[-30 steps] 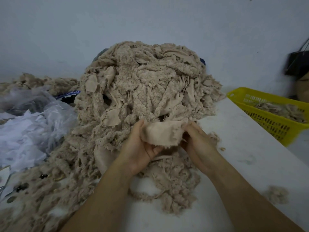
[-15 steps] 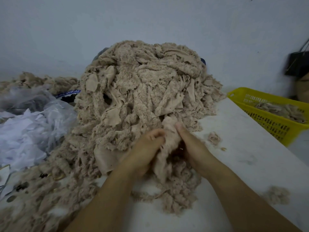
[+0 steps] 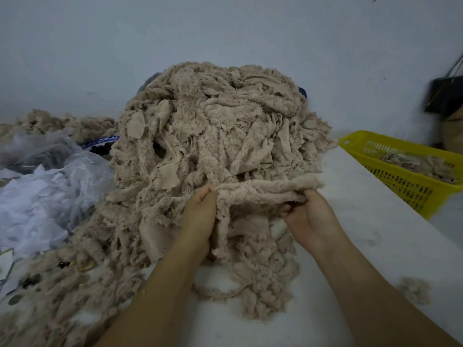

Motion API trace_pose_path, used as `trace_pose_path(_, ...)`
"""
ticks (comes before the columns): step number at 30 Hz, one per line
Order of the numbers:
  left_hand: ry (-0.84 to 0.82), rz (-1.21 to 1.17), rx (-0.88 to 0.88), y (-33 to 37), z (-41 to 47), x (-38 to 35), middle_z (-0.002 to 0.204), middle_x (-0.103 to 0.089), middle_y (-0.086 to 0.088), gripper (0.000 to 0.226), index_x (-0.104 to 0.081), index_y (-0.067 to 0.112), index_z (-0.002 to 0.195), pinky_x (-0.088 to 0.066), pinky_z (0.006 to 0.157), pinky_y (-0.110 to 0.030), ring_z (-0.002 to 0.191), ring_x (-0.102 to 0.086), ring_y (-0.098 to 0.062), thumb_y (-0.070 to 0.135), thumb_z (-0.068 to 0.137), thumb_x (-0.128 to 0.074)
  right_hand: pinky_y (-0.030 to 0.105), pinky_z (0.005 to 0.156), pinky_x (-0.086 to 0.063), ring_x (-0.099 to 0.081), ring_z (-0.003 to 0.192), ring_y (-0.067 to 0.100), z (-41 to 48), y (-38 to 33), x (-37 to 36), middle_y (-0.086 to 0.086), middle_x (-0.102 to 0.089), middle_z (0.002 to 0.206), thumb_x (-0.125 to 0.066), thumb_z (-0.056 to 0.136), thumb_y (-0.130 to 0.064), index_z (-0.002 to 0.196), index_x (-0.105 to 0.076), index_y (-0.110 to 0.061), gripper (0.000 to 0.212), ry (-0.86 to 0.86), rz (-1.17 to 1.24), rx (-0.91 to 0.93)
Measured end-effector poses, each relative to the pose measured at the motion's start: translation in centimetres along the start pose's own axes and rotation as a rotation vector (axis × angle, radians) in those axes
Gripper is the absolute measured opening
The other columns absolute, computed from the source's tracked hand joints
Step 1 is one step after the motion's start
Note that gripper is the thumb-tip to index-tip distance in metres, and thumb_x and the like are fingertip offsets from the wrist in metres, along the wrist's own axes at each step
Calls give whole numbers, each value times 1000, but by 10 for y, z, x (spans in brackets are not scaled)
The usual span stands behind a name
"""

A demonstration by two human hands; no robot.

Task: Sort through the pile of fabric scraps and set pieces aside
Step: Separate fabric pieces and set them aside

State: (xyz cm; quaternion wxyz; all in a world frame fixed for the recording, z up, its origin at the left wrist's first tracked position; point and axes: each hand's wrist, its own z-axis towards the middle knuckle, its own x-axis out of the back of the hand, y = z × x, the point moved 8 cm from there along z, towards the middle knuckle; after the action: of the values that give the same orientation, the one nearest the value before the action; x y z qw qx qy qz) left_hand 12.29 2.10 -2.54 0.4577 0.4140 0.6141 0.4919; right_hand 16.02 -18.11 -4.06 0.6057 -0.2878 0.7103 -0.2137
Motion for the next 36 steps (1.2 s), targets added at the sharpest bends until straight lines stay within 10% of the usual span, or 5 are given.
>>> trace_pose_path(10,-135,137,-122,7,-6,-17,88,-76,-8,26,-74,30,74,-56,83,-42,85,-72,-28,30,98,-62,32,65,-59,-73,88,23,-11,11,-18,13,-74,104,-46,102,-15,118,-63,-7,24,-143,-287,15)
trace_pose_path(21,-215,-247,0,1,-5,-27,114,-73,-6,39,-64,8,121,-58,86,-34,107,-70,-18,39,98,-54,1,73,-41,-48,99,-25,-40,32,-58,-46,-49,110,-75,81,-48,104,-47,-59,39,-444,-1178,297)
trace_pose_path(26,-274,-172,-15,2,-9,-31,121,-71,-9,51,-69,22,121,-59,85,-39,113,-68,-23,58,87,-58,9,61,-45,-61,75,-10,-31,4,-44,-14,-65,92,-64,93,-23,106,-52,-39,24,-192,-1153,421)
trace_pose_path(31,-376,17,-86,-1,-16,-39,114,-74,9,27,-71,46,110,-57,78,-23,105,-71,-12,50,83,-74,48,98,-52,-69,105,19,-27,10,-31,-1,-73,112,-61,97,-20,119,-64,-25,23,-224,-760,214)
trace_pose_path(36,-309,-37,-103,-2,-9,-32,105,-77,-7,15,-78,26,98,-60,73,-30,99,-74,-24,27,96,-64,31,95,-55,-67,110,13,-34,26,-42,-8,-73,115,-62,97,-21,120,-63,-28,24,-455,-802,165)
